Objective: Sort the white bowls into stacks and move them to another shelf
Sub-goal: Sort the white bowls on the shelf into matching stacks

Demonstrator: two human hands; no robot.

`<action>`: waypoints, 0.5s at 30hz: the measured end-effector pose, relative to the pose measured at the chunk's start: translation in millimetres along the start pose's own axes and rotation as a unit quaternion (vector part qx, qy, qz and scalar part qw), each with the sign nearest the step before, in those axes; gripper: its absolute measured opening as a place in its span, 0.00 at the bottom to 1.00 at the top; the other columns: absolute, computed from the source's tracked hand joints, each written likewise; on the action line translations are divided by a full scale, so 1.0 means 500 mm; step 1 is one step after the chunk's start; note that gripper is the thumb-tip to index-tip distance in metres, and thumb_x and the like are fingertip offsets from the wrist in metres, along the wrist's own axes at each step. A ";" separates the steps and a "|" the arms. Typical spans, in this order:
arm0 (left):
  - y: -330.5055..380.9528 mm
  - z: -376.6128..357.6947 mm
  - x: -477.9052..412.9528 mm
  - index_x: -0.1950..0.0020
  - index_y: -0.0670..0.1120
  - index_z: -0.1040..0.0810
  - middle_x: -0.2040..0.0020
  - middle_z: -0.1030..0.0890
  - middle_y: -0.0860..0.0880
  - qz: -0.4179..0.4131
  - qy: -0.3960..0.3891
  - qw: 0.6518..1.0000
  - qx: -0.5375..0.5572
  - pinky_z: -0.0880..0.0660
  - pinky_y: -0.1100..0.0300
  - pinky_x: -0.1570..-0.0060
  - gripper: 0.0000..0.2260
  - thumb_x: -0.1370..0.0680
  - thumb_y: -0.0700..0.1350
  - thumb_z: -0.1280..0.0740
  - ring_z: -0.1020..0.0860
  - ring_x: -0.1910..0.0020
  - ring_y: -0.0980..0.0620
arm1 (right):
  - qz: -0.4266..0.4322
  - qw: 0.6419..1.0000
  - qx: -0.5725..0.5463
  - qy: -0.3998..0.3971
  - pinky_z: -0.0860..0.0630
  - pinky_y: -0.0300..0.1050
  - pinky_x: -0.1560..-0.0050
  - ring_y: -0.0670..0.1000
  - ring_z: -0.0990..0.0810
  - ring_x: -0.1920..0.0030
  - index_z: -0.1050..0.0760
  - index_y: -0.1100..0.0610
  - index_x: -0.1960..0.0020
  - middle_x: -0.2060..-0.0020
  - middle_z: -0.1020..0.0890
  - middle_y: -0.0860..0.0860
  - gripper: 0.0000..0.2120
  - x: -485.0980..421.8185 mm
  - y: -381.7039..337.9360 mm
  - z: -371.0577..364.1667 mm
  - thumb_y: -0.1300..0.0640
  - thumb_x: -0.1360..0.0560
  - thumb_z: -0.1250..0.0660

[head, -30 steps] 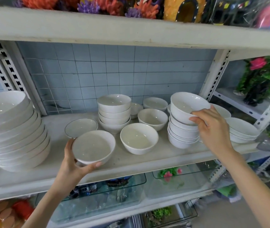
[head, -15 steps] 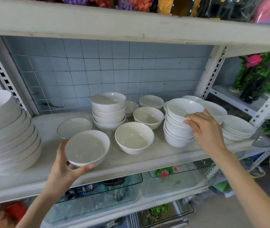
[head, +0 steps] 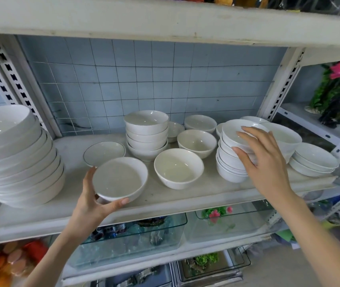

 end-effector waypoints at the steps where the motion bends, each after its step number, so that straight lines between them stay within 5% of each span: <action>1: 0.001 0.001 0.000 0.26 0.52 0.45 0.41 0.29 0.57 0.000 -0.002 1.000 -0.006 0.30 0.56 0.40 0.49 0.39 0.41 0.19 0.25 0.44 0.57 | 0.009 1.000 -0.015 0.013 0.38 0.50 0.30 0.54 0.28 0.39 0.24 0.61 0.40 0.41 0.23 0.56 0.16 0.001 -0.014 -0.002 0.53 0.23 0.39; 3: 0.003 0.003 0.000 0.25 0.50 0.46 0.42 0.29 0.61 0.006 -0.004 1.000 -0.013 0.30 0.57 0.40 0.55 0.47 0.53 0.21 0.25 0.45 0.60 | 0.029 0.998 -0.046 0.014 0.35 0.56 0.32 0.52 0.27 0.40 0.24 0.61 0.41 0.42 0.22 0.55 0.15 0.004 -0.043 -0.013 0.54 0.22 0.39; 7: 0.006 0.006 0.002 0.27 0.51 0.44 0.43 0.29 0.63 0.015 0.011 1.000 -0.017 0.29 0.61 0.42 0.58 0.51 0.58 0.19 0.25 0.47 0.67 | 0.073 0.991 -0.086 -0.072 0.33 0.49 0.33 0.50 0.24 0.44 0.22 0.60 0.42 0.45 0.20 0.51 0.17 0.028 -0.101 -0.069 0.50 0.21 0.40; 11: 0.010 0.003 0.005 0.30 0.51 0.42 0.44 0.29 0.60 -0.009 0.024 0.999 -0.026 0.28 0.74 0.48 0.45 0.41 0.43 0.22 0.25 0.49 0.71 | 0.087 0.975 -0.101 -0.178 0.38 0.41 0.30 0.48 0.22 0.46 0.22 0.57 0.43 0.47 0.19 0.48 0.24 0.051 -0.143 -0.131 0.41 0.21 0.47; 15: 0.005 0.009 0.006 0.31 0.50 0.40 0.43 0.29 0.58 -0.027 0.037 0.998 -0.039 0.30 0.80 0.55 0.43 0.39 0.34 0.21 0.27 0.51 0.77 | 0.070 0.965 -0.169 -0.190 0.38 0.37 0.33 0.44 0.25 0.44 0.21 0.55 0.43 0.46 0.19 0.46 0.23 0.026 -0.184 -0.155 0.41 0.22 0.45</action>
Point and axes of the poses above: each hand's wrist, its own x-axis away from the middle knuckle, its own z-axis out of the back of the hand, y = z × x, the point moved 3 cm from there along -x, towards the middle knuckle
